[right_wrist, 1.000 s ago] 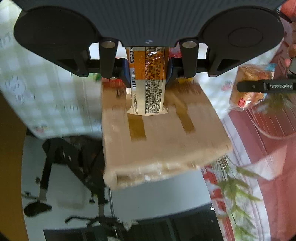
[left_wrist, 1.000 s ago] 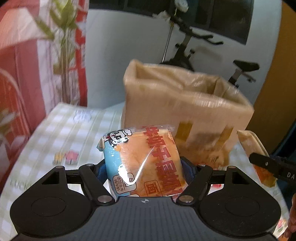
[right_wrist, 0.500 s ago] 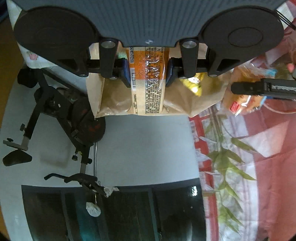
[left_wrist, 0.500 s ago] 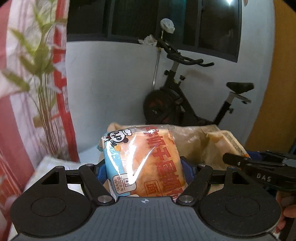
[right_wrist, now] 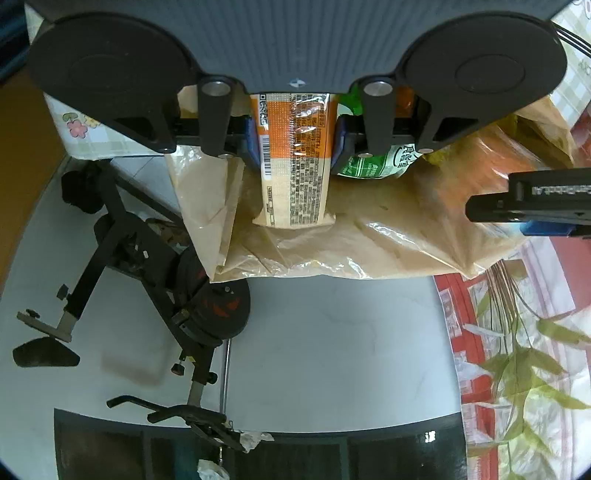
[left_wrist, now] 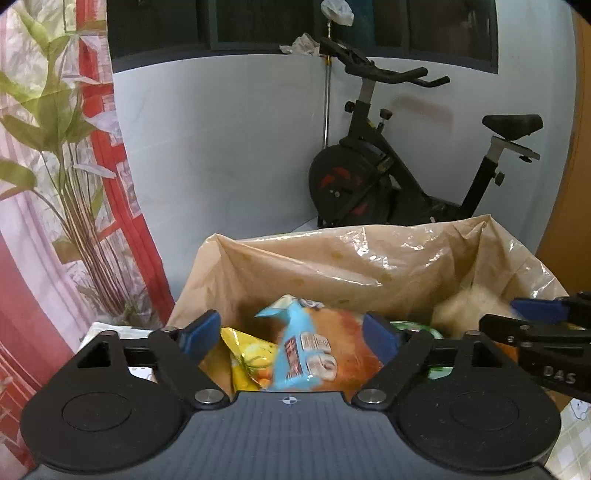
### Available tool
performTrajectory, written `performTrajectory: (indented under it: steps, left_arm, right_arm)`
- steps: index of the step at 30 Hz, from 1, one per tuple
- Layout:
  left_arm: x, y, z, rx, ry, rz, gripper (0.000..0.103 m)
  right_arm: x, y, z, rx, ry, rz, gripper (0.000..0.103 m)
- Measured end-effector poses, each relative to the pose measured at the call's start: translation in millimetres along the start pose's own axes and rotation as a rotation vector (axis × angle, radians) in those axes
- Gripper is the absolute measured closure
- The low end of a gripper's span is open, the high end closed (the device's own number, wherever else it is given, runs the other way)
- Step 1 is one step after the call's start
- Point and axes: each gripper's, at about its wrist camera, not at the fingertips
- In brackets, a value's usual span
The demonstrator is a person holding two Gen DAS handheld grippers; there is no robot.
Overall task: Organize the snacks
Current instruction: 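Carry the cake and bread over the lined box and open both tools to drop them, then move both tools back down to the snacks on the table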
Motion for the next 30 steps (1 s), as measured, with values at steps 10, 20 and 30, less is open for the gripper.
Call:
performTrajectory:
  steps: [10,20,30]
  left_arm:
    - [-17.8,1.9,-38.7,0.03,0.006,-0.029,0.015]
    - [-29.4,35.8,-103.3,0.084,0.0,-0.024,0.014]
    - [-42.3,112.1,-144.5,0.018,-0.015,-0.081,0.014]
  right_arm:
    - [3.0,-5.0,-31.7,0.064,-0.051,-0.029,0.046]
    - [6.3,12.1,-86.9,0.117,-0.132,-0.039,0.03]
    - [1.7,55.2,-124.9,0.143,-0.203,-0.019,0.017]
Point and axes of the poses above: each gripper's, at about its wrist camera, not at the fingertips, and z roughly the way its jaws point, x to its right, y to its underside
